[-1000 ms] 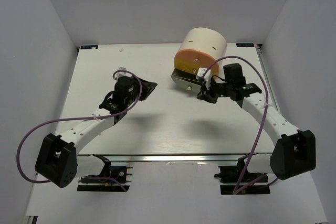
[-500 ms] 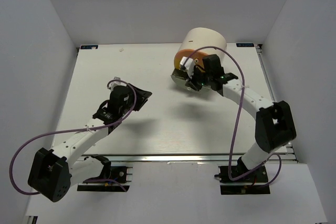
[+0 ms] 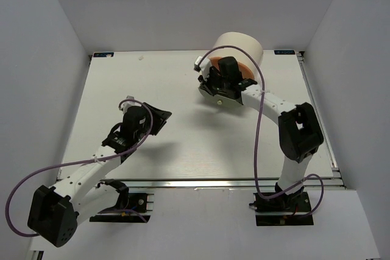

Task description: Sort the tools into containers

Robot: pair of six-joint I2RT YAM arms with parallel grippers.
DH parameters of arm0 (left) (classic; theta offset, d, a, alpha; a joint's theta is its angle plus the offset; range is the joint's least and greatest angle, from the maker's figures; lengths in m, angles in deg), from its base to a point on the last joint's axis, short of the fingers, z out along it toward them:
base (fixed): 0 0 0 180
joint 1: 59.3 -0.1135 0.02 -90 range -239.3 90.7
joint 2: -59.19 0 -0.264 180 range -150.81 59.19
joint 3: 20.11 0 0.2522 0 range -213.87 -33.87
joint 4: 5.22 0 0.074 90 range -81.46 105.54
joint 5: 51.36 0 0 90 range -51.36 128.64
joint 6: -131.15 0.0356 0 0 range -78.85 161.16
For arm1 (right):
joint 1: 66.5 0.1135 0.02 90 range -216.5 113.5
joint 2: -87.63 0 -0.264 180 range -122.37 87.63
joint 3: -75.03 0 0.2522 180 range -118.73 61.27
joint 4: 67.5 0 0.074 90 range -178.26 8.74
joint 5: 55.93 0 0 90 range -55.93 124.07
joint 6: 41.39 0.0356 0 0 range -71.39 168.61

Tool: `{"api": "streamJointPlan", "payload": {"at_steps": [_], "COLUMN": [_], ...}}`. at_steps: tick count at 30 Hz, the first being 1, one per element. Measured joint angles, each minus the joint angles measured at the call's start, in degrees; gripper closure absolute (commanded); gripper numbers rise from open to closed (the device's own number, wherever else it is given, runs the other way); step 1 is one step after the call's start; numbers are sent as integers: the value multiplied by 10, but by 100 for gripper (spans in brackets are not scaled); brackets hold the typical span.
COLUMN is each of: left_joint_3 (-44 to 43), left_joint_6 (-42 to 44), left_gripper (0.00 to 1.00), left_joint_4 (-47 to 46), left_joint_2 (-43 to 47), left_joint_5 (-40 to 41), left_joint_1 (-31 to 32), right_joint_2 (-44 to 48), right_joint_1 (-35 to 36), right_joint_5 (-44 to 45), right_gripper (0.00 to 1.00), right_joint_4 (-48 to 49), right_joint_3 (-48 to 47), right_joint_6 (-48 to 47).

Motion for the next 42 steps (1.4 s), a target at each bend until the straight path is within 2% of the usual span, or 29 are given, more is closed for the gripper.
{"api": "streamJointPlan", "payload": {"at_steps": [11,42], "left_joint_3": [7,13], "left_joint_6": [-7,-15], "left_gripper": [41,40], "left_joint_4": [26,38], "left_joint_2": [25,28], "left_joint_5": [19,23], "left_joint_1": [-3,-7], "right_joint_2": [-57,-72], "right_joint_1": [7,7], "right_joint_5": [28,32], "right_gripper": [85,87], "right_joint_4": [0,-54], "right_joint_3": [-61,-61], "right_joint_6": [7,-9]}}
